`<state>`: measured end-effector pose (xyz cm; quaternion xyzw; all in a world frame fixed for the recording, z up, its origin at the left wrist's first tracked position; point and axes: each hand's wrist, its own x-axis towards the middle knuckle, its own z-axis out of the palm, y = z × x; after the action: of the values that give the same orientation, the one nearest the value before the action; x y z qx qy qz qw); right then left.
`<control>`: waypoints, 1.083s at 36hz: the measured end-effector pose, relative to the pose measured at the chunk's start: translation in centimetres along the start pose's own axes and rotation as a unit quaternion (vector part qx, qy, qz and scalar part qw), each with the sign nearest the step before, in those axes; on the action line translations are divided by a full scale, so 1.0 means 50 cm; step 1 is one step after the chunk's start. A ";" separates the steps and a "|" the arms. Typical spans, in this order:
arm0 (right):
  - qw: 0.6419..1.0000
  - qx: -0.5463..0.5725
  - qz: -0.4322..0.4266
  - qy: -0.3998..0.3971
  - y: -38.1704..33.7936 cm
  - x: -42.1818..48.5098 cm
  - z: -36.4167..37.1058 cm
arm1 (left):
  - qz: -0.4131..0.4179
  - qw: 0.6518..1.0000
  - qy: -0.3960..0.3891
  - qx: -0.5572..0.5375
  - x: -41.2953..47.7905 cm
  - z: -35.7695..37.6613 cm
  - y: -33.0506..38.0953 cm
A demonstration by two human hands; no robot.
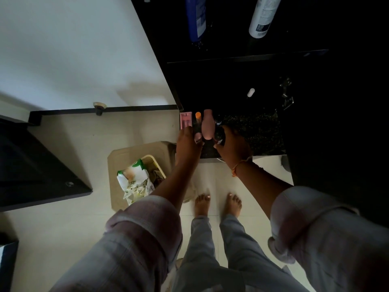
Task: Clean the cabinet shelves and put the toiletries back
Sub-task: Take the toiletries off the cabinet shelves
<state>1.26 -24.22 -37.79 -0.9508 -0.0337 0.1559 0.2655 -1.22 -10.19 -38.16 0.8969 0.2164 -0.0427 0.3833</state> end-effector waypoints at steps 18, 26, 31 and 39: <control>0.967 -0.030 -0.068 0.243 -0.138 -0.085 -0.301 | 0.261 0.960 0.084 0.046 -0.049 -0.231 0.253; 0.913 -0.012 -0.135 0.385 -0.239 -0.092 -0.464 | 0.362 0.916 0.172 -0.035 -0.053 -0.348 0.417; 0.880 -0.014 -0.158 0.447 -0.296 -0.106 -0.558 | 0.392 0.893 0.213 -0.068 -0.063 -0.415 0.512; 0.858 -0.004 -0.164 0.488 -0.350 -0.124 -0.636 | 0.401 0.881 0.231 -0.102 -0.081 -0.465 0.580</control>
<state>5.72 -25.85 -1.24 -0.8868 -0.0557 -0.3736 0.2662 5.26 -12.98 -1.42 0.8475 -0.0758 0.3456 0.3958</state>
